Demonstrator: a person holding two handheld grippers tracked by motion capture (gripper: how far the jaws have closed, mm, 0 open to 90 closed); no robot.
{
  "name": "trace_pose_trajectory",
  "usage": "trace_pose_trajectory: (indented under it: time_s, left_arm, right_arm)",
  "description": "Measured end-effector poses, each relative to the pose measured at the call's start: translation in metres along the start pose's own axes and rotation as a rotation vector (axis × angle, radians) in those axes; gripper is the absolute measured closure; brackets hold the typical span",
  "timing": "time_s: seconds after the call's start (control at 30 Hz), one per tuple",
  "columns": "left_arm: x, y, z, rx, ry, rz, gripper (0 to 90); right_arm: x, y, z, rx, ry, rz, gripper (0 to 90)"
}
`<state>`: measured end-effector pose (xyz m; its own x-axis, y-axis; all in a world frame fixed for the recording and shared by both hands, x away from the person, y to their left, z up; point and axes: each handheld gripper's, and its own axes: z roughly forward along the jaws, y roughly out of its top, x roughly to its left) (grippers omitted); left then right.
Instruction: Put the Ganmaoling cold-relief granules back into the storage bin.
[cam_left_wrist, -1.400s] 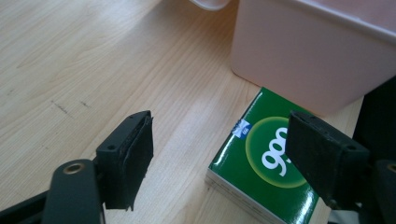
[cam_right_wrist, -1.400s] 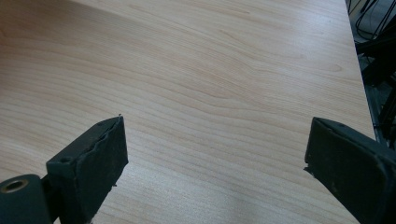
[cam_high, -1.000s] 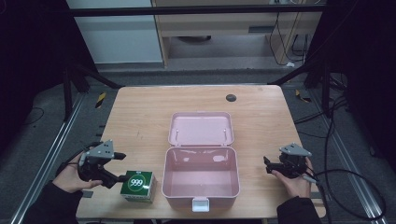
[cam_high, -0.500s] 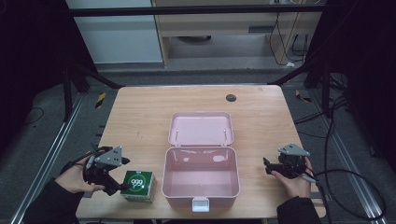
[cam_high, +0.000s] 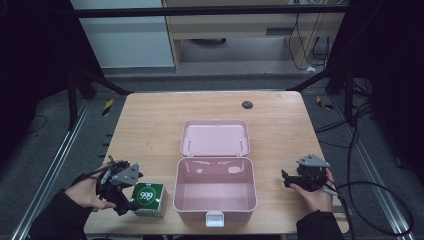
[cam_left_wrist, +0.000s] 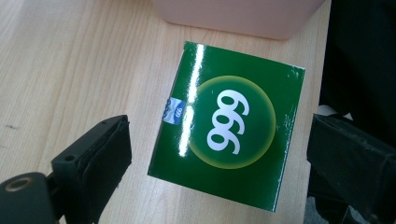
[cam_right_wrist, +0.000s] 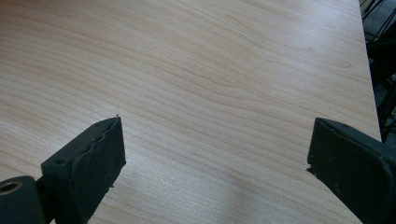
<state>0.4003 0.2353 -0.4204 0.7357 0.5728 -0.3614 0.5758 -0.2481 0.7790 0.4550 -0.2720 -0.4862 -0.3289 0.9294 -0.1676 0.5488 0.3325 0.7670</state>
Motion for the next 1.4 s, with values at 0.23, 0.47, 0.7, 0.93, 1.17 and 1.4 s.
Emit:
trace_pose_trajectory:
  time_s: [0.23, 0.47, 0.7, 0.93, 1.17, 1.4]
  left_arm:
    - [-0.003, -0.007, 0.011, 0.005, -0.004, -0.007, 5.2]
    - [-0.004, -0.013, 0.019, 0.012, -0.009, -0.021, 5.0]
    - [-0.005, -0.017, 0.027, 0.012, -0.008, -0.032, 4.9]
    - [-0.002, -0.024, 0.036, 0.012, 0.003, -0.059, 5.5]
    - [-0.001, -0.028, 0.042, 0.010, -0.001, -0.088, 6.5]
    - [-0.001, -0.030, 0.048, -0.002, -0.001, -0.129, 6.6]
  right_arm:
    - [0.001, 0.000, 0.001, 0.008, 0.001, -0.005, 4.1]
    - [0.001, -0.001, 0.002, 0.021, 0.000, -0.012, 3.4]
    - [0.002, -0.001, 0.003, 0.032, 0.002, -0.015, 3.1]
    - [0.003, -0.001, 0.004, 0.036, 0.003, -0.023, 3.1]
    - [0.003, -0.002, 0.005, 0.041, 0.007, -0.028, 3.1]
    - [0.004, -0.002, 0.006, 0.048, 0.013, -0.031, 3.1]
